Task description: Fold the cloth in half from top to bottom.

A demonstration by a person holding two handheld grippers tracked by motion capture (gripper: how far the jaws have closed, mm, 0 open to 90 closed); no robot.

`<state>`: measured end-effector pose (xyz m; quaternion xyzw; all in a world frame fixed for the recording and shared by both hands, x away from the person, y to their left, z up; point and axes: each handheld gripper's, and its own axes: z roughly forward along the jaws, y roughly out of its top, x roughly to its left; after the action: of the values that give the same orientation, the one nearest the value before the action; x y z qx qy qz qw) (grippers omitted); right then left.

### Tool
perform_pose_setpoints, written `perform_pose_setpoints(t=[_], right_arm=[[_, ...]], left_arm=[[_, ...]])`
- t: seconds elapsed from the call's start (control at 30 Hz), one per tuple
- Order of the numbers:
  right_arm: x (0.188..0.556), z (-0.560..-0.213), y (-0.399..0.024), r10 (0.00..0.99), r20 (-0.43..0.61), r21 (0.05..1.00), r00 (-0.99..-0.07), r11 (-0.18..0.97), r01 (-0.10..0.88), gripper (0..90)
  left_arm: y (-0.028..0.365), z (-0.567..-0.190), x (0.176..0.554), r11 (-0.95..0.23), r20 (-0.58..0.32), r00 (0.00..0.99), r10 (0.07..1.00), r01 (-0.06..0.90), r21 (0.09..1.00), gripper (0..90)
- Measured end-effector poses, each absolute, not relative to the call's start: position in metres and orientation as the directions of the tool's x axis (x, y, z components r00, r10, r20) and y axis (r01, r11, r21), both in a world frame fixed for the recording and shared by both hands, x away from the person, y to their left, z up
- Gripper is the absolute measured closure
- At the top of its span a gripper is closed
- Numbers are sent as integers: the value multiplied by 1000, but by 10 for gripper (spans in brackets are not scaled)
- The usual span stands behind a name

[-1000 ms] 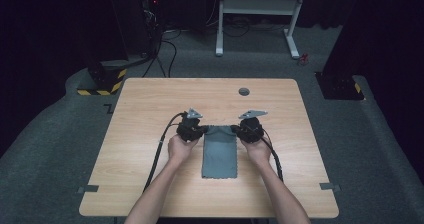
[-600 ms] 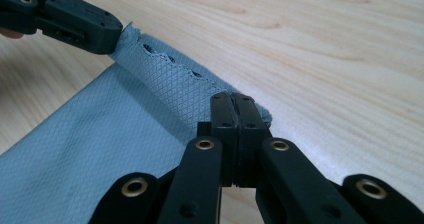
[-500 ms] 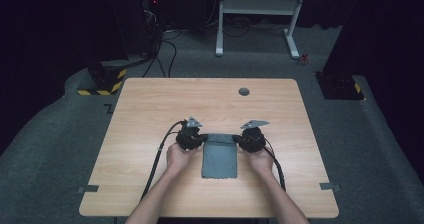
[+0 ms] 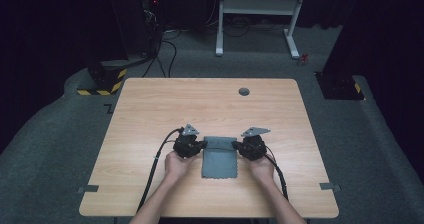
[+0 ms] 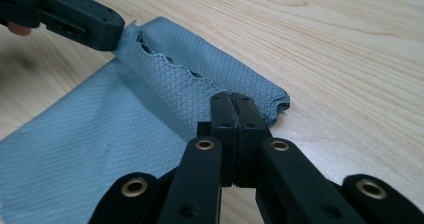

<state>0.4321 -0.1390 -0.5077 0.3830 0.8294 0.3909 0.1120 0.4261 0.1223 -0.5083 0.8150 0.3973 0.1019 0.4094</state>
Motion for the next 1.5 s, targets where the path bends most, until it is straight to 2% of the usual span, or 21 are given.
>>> perform_pose_setpoints(t=[0.33, 1.5], right_arm=[[422, -507, -138, 707, 112, 740, -698, 410, 533, 896], [401, -508, -146, 681, 128, 765, -721, 395, 509, 896]], left_arm=[[128, -512, 417, -330, -187, 667, 722, 568, 754, 897], [129, -509, 396, -327, -190, 695, 694, 539, 776, 897]])
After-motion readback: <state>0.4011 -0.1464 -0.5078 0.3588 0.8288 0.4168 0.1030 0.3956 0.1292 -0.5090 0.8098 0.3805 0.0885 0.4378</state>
